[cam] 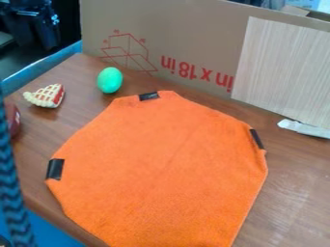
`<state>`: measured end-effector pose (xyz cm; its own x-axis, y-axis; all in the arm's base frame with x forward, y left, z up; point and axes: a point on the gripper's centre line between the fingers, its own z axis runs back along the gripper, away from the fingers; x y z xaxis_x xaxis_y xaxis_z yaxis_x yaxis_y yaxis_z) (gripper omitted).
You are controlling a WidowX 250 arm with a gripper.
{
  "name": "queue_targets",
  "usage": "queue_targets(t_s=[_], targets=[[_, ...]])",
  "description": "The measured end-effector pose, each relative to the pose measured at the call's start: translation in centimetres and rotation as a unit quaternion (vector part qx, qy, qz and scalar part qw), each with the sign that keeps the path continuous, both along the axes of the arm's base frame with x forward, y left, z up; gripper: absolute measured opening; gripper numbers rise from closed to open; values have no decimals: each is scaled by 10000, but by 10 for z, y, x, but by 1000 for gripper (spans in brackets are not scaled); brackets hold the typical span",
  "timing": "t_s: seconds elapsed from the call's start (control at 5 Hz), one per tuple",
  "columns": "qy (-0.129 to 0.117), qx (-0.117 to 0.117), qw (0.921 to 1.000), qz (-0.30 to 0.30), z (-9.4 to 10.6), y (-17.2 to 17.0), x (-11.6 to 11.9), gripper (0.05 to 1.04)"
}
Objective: Fold the clothe from bottom left to top right
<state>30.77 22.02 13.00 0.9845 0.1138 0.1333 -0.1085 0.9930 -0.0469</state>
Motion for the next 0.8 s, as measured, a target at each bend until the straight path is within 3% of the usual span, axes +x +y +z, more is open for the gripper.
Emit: queue_targets(t_s=[0.4, 0.6, 0.8], targets=[[278, -285, 9992, -1, -38, -14, -15, 1000], [8, -223, 9997, -51, -44, -34, -34, 1000], [-92, -502, 9986, 171, -64, -58, -57, 1000]])
